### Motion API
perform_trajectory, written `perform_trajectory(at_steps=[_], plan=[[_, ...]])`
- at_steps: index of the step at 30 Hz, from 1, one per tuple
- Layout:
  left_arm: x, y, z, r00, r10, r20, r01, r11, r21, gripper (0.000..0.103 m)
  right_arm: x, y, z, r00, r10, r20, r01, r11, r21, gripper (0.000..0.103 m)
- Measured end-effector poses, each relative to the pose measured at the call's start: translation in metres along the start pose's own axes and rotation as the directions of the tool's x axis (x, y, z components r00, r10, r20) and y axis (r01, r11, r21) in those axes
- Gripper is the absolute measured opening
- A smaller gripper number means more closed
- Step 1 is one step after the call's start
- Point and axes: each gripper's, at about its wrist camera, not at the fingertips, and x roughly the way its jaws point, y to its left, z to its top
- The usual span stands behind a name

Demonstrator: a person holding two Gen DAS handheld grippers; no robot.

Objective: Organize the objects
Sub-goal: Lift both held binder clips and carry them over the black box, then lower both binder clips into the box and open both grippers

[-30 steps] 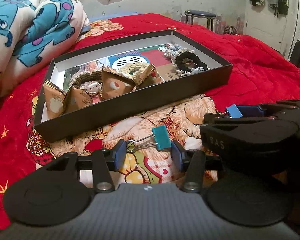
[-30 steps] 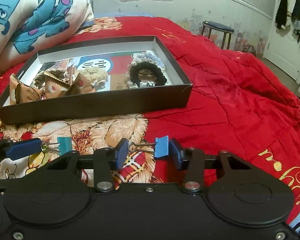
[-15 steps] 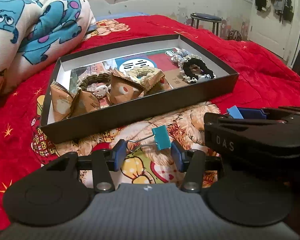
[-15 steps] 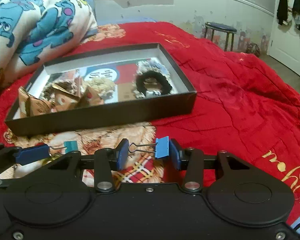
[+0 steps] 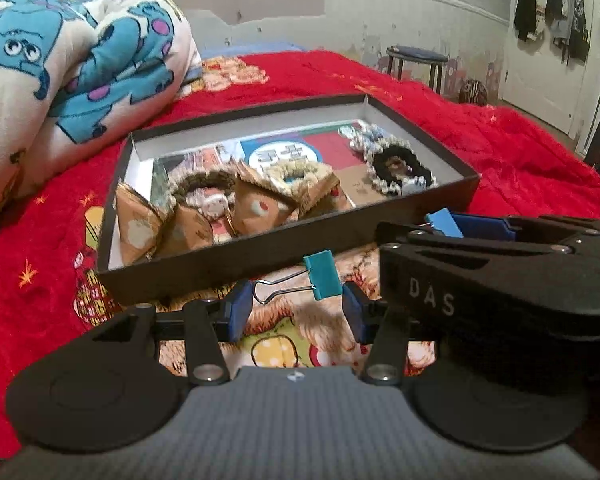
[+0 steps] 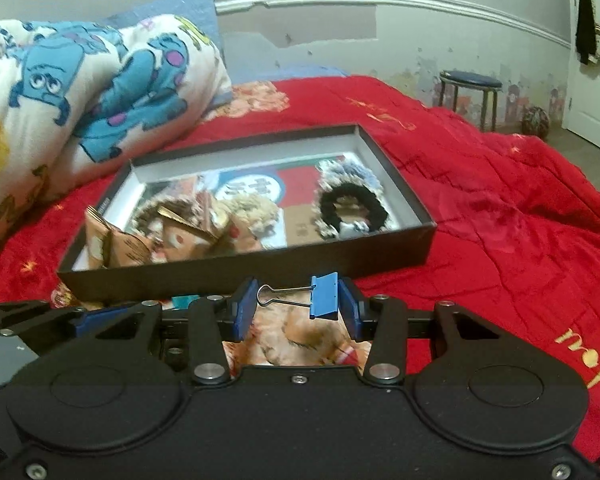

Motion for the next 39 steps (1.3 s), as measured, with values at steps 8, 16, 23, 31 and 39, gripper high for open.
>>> perform_trajectory(at_steps=[8,16,23,31,39], plan=[[-0.015,-0.003,0.003,0.994,0.005,0.113,-0.008,1.000,0.026,0.053,-0.006,0.005,0.009,0.997,0.062,0.052,-0.063,0.998,0.017,0.043],[-0.019,0.000,0.009,0.986,0.012,0.164,-0.017,1.000,0.027,0.053,-0.012,0.001,0.019,0.987,0.119,0.108,-0.127,0.989,0.072,0.043],[-0.016,0.010,0.014,0.984,0.041,0.172,-0.041,0.999,-0.002,0.053,-0.007,-0.004,0.029,0.982,0.135,0.134,-0.150,0.983,0.107,0.043],[-0.013,0.020,0.022,0.978,0.073,0.194,-0.069,0.997,-0.030,0.053,0.000,-0.005,0.041,0.970,0.177,0.163,-0.197,0.974,0.113,0.043],[-0.004,0.031,0.038,0.974,0.076,0.212,-0.068,0.997,-0.041,0.053,0.020,-0.019,0.055,0.965,0.227,0.134,-0.250,0.948,0.195,0.043]])
